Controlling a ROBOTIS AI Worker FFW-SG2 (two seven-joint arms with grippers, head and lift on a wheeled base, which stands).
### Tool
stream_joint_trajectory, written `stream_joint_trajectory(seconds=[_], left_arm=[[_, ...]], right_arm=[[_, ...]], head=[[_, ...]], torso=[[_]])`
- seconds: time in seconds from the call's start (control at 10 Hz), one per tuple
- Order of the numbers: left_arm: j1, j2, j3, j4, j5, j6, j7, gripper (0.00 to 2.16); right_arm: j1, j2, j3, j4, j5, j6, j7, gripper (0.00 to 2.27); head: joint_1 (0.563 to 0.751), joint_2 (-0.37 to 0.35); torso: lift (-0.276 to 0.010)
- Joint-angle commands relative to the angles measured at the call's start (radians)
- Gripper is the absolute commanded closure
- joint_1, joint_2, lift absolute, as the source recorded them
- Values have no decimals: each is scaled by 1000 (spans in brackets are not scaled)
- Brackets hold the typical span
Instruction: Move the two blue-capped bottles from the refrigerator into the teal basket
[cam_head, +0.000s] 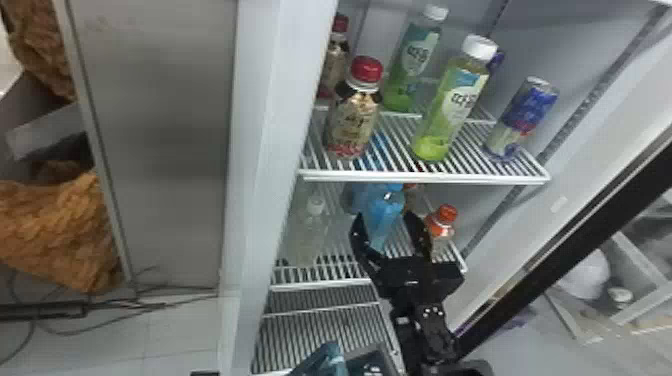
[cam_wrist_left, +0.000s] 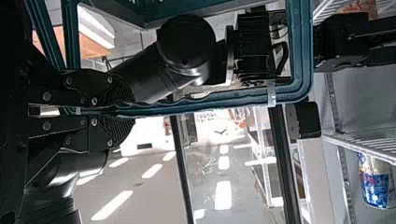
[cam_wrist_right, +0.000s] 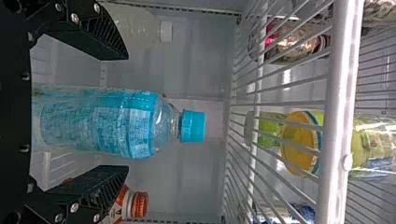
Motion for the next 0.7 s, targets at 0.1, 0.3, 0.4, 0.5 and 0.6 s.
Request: stream_joint_trajectory(seconds=[0.1, 0.3, 0.4, 0.5, 0.6], left_arm=[[0, 0, 0, 0, 2, 1, 0, 1090], [0, 0, 0, 0, 2, 1, 0, 1090], [0, 0, 0, 0, 5, -1, 0, 1090], [0, 0, -2, 0, 8, -1, 0, 1090], [0, 0, -2, 3, 11, -1, 0, 1090]], right_arm=[[-16, 0, 0, 18, 0, -10, -18, 186], [-46, -3, 0, 47, -2, -12, -32, 191], [-63, -6, 2, 62, -11, -12, -35, 191], [-78, -12, 23, 84, -43, -12, -35, 200], [-90, -15, 40, 97, -56, -12, -35, 229]], head=[[695, -350], [695, -350], [695, -350], [695, -350], [695, -350]], torso=[[-152], [-152], [-152], [-152], [-152]])
